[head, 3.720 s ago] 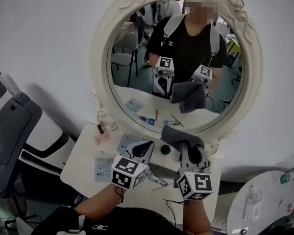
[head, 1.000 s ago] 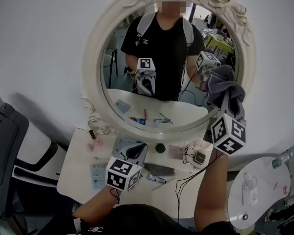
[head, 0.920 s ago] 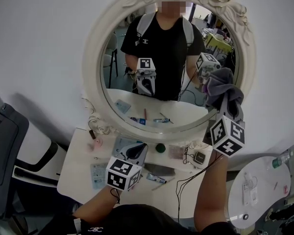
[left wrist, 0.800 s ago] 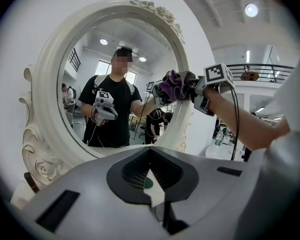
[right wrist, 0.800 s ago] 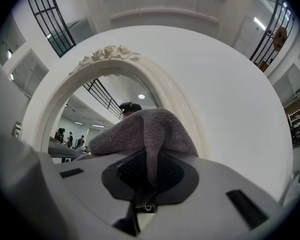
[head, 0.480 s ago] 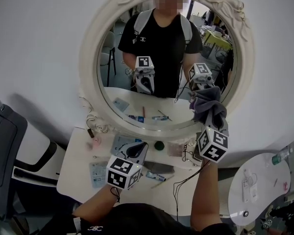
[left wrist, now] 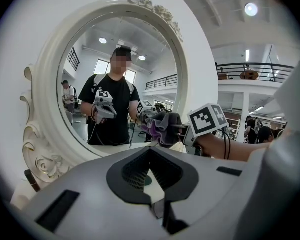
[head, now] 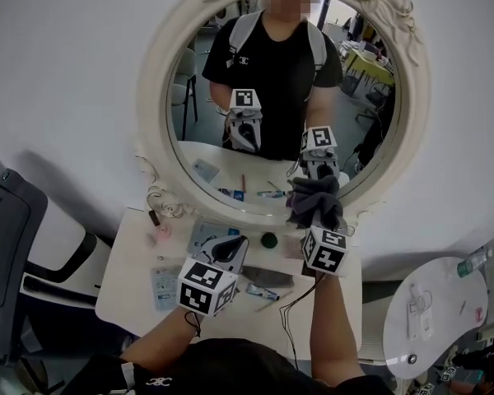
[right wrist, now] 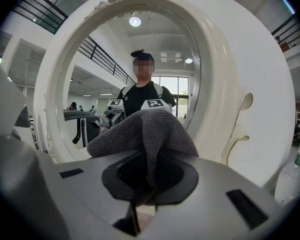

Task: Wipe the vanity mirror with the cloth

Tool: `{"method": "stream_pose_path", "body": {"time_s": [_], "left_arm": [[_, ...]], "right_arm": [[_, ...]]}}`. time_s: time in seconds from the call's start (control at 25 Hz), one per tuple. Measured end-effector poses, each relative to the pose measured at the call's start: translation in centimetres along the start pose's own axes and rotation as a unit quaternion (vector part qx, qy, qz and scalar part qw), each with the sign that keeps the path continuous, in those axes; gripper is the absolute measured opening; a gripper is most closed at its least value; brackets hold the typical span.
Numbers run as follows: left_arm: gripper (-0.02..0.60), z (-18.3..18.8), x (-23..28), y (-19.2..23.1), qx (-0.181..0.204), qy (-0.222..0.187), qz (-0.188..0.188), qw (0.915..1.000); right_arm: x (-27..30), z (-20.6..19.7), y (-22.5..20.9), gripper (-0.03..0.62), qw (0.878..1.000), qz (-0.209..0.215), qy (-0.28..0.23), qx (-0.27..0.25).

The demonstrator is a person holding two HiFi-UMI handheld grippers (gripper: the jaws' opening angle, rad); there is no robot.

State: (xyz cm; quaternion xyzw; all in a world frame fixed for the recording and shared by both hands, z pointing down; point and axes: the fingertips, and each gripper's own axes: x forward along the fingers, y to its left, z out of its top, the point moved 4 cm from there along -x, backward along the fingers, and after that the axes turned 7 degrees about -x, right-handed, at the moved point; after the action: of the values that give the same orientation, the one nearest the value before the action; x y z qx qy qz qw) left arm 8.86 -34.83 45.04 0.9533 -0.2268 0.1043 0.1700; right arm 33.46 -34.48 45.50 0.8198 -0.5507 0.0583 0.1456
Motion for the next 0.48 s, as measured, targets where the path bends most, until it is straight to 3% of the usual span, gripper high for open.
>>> {"method": "stream_pose_path", "body": {"time_s": [0.24,0.36,0.48], "left_arm": [[-0.002,0.1,-0.8,0.6,0.0,-0.004,0.014,0.9999],[-0.001,0.1,-0.9,0.3,0.001,-0.006,0.014,0.9999],[-0.001,0.3,-1.1,0.0,0.005,-0.01,0.011,0.9999]], "right_arm": [[-0.2,0.2,0.3,0.041,0.999,0.026,-0.004,0.045],[-2.0,2.7,0.7,0.041,0.997,0.035,-0.05,0.057],[-3.9,7.6,0.9,0.041,0.992,0.043,-0.108,0.044]]}}
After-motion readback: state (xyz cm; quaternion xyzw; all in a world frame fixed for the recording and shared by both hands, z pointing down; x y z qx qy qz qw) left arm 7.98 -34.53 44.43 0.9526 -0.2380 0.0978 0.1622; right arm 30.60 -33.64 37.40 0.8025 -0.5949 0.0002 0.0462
